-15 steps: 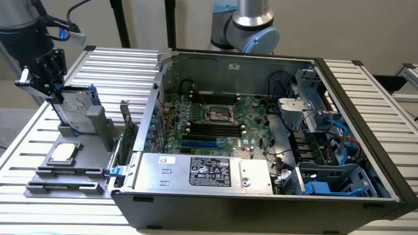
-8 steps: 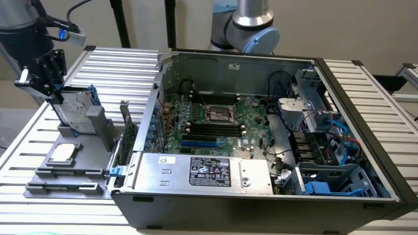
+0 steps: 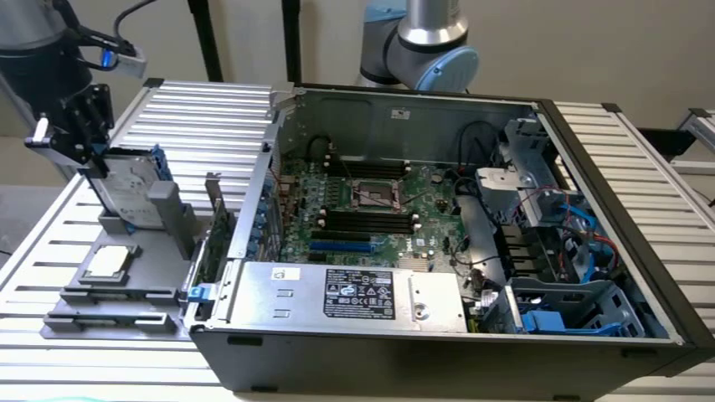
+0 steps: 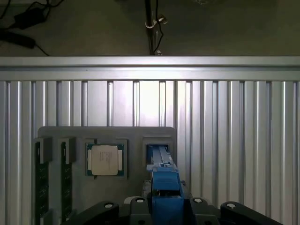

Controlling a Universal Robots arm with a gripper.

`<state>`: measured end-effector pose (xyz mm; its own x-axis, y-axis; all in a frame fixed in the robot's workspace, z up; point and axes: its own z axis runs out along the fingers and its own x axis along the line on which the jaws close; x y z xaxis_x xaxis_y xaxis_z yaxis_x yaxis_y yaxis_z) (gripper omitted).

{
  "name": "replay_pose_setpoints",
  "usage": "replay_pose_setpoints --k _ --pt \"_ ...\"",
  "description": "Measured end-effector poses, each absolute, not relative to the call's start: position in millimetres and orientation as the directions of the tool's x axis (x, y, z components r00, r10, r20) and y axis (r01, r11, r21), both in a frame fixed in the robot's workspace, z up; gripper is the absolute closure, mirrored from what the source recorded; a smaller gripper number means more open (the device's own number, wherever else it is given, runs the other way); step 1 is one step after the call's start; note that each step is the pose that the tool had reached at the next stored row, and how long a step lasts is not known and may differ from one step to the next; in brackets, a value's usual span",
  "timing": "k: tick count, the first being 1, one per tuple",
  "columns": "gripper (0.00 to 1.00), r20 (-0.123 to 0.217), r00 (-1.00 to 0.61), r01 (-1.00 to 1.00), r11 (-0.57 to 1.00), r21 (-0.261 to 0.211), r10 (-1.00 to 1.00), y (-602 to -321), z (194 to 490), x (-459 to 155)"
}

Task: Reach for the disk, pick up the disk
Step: 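Pick up the disk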

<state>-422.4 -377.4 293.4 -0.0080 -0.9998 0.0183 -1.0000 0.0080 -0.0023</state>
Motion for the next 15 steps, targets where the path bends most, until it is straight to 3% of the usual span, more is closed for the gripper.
replay_pose_setpoints --k 15 --pt "0.68 0.018 -0.008 -1.0 0.008 -0.002 -1.0 -377.4 349.1 -421.8"
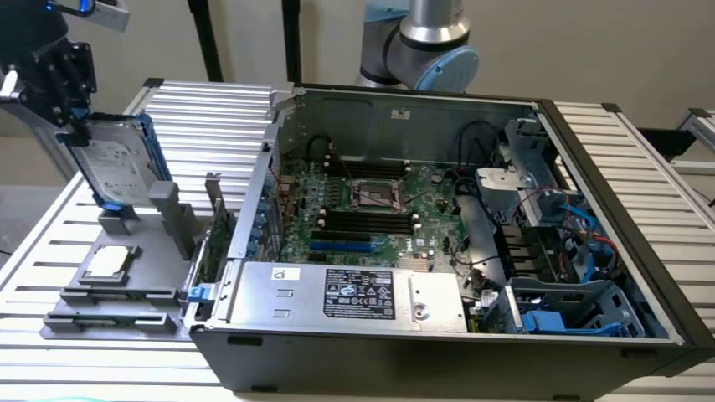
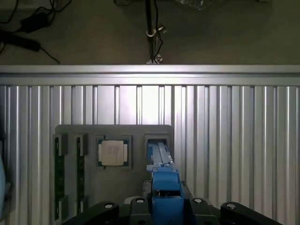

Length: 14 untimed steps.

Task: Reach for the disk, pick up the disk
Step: 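Pick up the disk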

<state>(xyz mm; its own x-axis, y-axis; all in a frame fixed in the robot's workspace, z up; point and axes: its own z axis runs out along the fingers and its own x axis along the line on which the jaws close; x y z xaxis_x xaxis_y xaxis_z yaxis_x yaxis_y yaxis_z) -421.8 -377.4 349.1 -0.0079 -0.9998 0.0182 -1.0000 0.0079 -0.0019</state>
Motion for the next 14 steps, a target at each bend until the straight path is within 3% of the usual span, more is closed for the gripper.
replay_pose_setpoints --k 14 --pt "0.68 0.018 -0.008 -1.0 0.008 -0.002 -1.0 -377.8 412.9 -411.5"
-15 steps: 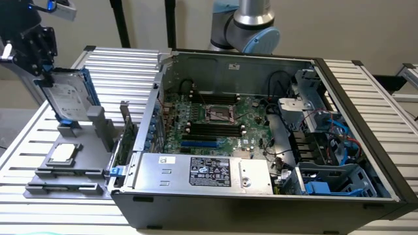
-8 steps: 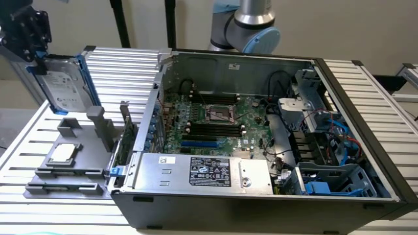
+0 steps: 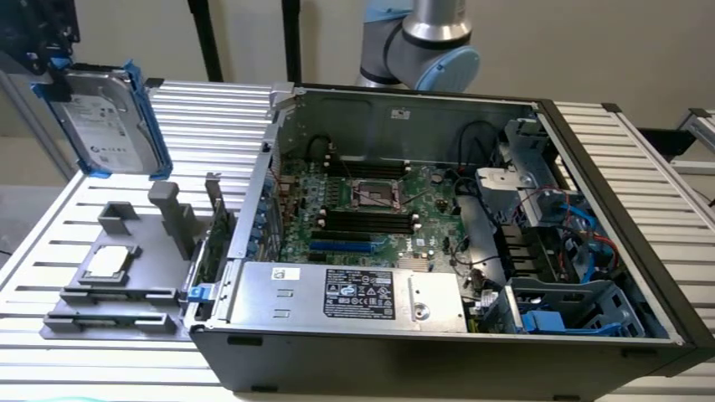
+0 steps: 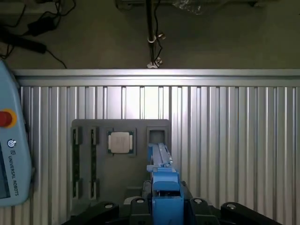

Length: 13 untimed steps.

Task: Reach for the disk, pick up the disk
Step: 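Pick up the disk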

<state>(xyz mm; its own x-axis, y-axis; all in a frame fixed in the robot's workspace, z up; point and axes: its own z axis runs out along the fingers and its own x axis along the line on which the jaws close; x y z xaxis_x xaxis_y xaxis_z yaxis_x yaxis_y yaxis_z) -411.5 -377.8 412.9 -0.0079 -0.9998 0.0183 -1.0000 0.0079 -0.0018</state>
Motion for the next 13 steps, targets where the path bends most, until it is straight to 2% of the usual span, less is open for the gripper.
replay_pose_setpoints --k 13 --pt "0.68 0.01 -0.005 -1.0 0.005 0.001 -1.0 -382.1 470.9 -370.9"
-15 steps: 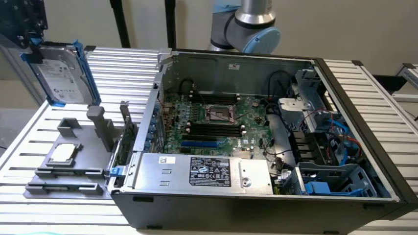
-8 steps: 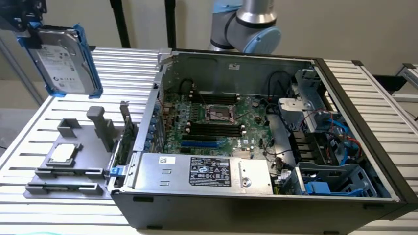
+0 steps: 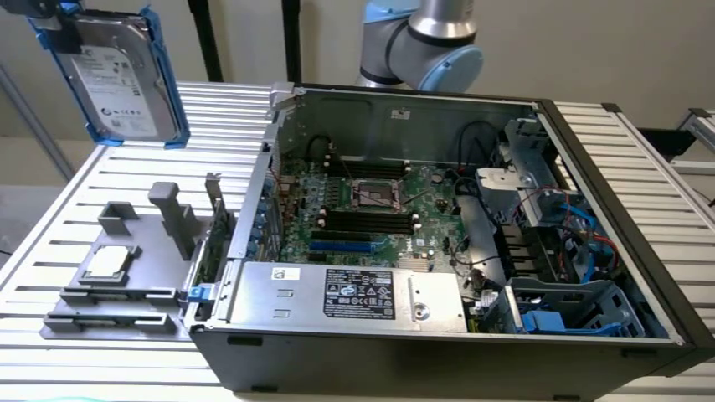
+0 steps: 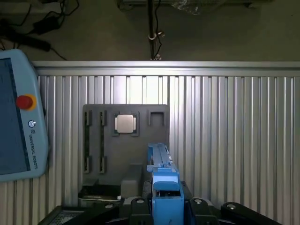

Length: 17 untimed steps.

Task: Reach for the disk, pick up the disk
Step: 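Pick up the disk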

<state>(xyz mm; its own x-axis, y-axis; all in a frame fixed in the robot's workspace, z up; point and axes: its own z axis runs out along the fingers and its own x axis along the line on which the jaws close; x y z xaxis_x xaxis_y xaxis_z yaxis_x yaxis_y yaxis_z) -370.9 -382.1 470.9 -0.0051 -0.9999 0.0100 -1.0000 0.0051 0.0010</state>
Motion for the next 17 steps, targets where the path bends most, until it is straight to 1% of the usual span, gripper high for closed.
replay_pose_setpoints --k 8,17 --pt "0.68 -0.002 -0.005 -1.0 0.005 0.002 -1.0 -388.7 498.9 -334.3" --pt "0.68 -0.016 -0.005 -1.0 0.005 0.002 -1.0 -397.9 514.4 -293.6"
